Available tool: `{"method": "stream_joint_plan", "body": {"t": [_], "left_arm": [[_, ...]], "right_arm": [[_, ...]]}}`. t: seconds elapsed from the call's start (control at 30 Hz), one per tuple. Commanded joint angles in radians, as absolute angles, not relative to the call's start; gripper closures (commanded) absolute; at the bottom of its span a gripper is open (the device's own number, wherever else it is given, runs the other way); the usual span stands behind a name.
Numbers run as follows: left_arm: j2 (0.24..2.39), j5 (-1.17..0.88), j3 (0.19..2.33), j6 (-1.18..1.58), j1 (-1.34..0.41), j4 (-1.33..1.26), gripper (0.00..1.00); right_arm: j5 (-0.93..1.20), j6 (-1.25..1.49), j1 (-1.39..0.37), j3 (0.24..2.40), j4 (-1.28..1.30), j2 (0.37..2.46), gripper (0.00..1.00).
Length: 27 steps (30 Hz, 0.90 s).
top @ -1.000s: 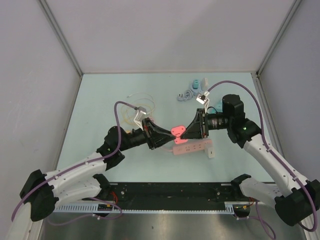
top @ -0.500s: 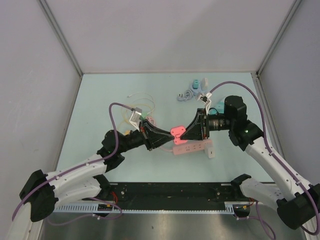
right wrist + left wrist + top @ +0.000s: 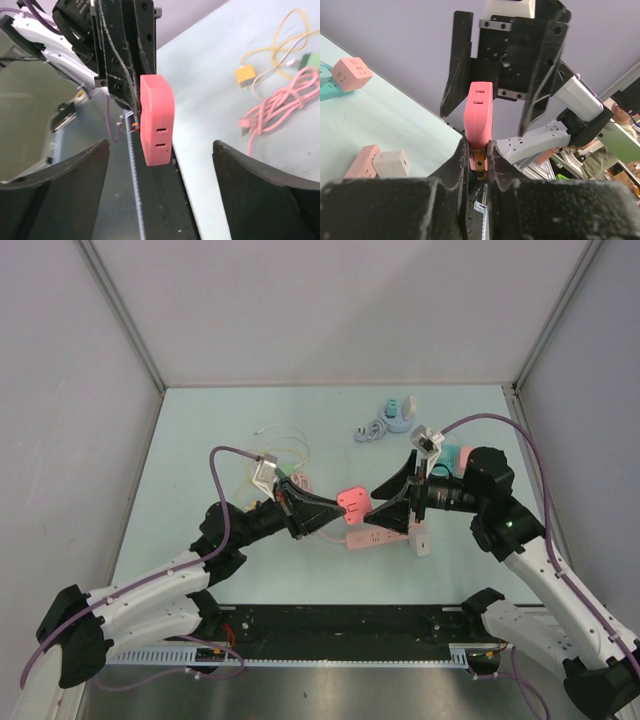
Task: Insert the plug
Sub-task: Adjust the plug.
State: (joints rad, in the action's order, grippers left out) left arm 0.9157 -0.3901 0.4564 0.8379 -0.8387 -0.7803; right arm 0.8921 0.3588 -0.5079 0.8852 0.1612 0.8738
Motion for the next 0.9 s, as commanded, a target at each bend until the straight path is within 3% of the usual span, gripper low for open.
{"method": "stream_joint_plan", "body": {"t": [0.0, 0.13, 0.47, 0.7, 0.87], "left_arm": [[0.888, -0.36, 0.466, 0.847, -0.844, -0.77, 1.0], [0.891, -0.357, 0.469, 0.853, -0.844, -0.778, 1.0], [0.91, -0.367, 0.468, 0.873, -0.844, -0.836, 1.0], [0.91, -0.367, 0.459, 0.884, -0.844, -0.871, 1.0], [0.908, -0.353, 0.446, 0.894, -0.844, -0.894, 1.0]], "right_arm": [[0.811, 0.319, -0.515, 0.882, 0.124, 0.815, 0.09], [0.775, 0.308, -0.531, 0.879, 0.126, 0.802, 0.05], [0.525, 0.512, -0.695, 0.819, 0.011, 0.802, 0.2], [0.414, 0.61, -0.756, 0.709, -0.21, 0.761, 0.33], [0.377, 0.649, -0.761, 0.66, -0.308, 0.729, 0.34]]}}
